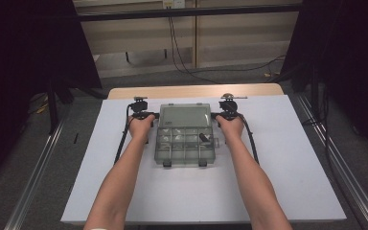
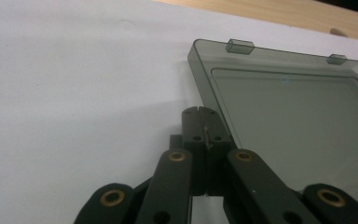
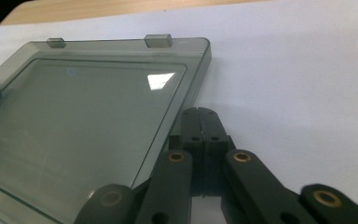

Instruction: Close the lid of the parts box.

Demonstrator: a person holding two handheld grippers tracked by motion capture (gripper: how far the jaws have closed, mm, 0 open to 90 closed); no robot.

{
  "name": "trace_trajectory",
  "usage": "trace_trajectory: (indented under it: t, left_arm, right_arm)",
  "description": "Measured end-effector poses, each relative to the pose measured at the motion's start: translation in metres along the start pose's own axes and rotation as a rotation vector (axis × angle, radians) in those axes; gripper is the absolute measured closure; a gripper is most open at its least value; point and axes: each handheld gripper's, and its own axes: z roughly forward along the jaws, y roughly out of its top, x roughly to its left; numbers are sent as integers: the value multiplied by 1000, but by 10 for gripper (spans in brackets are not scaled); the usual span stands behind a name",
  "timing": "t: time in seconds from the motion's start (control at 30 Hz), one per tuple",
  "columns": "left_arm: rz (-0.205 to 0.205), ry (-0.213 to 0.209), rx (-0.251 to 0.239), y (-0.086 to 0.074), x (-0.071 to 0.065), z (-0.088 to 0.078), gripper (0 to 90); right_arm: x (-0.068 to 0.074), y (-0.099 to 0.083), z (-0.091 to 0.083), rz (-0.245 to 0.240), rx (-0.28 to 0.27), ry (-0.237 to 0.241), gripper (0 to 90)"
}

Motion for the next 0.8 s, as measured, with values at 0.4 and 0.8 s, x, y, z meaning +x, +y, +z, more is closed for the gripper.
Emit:
trace_trajectory:
  t: [0.4, 0.8]
  left_arm:
    - [-28, -52, -53, 4, -7, -13, 900]
    - [-31, -130, -100, 3, -7, -31, 900]
  right_arm:
    - [-5, 3, -14, 56, -49, 56, 900]
    - [-1, 10, -33, 29, -90, 117, 900]
